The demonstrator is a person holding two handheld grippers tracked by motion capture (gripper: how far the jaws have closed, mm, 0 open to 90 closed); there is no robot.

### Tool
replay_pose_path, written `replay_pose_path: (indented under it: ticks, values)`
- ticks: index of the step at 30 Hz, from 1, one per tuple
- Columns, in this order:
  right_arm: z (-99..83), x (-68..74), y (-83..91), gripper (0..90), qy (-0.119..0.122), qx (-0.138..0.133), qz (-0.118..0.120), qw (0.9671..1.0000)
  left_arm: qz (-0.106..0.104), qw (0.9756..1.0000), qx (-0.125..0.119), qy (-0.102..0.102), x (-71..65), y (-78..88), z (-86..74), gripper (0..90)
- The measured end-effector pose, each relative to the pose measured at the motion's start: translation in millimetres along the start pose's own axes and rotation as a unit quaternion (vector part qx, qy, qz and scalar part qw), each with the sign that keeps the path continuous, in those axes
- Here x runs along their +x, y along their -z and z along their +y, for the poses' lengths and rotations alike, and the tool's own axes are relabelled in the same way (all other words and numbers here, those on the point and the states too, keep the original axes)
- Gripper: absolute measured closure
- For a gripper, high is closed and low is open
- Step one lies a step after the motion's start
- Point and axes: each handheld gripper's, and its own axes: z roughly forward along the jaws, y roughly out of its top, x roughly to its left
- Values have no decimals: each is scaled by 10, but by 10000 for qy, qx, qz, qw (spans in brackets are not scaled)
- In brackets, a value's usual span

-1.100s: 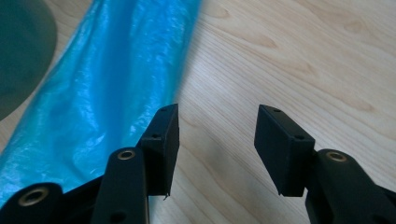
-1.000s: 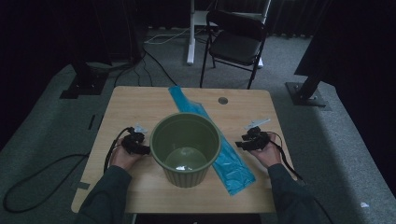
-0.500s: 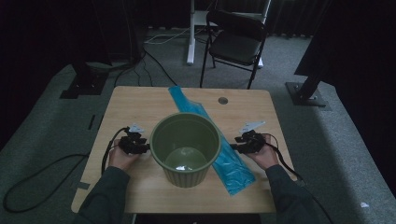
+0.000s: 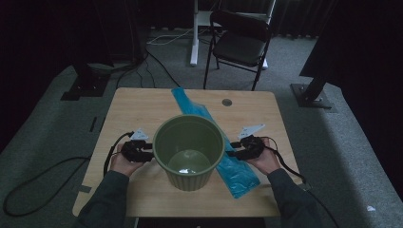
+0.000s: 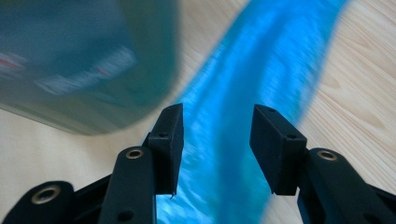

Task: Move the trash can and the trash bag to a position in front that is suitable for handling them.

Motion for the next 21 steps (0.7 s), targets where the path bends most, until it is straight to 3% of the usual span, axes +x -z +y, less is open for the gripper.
replay_pose_path:
  ticks: [5,13,21]
  values:
    - [112,144,-27,544,230,-54,343,9991,-131,9998,-70,-99,-76,90,-53,511]
    - [210,233,-100,560,273,-92,451,9986,-334,9987,-371,-42,-113,194,-27,510]
    - [245,214,-144,560,186,-167,475,9986,-274,9985,-473,-48,-115,220,-3,514]
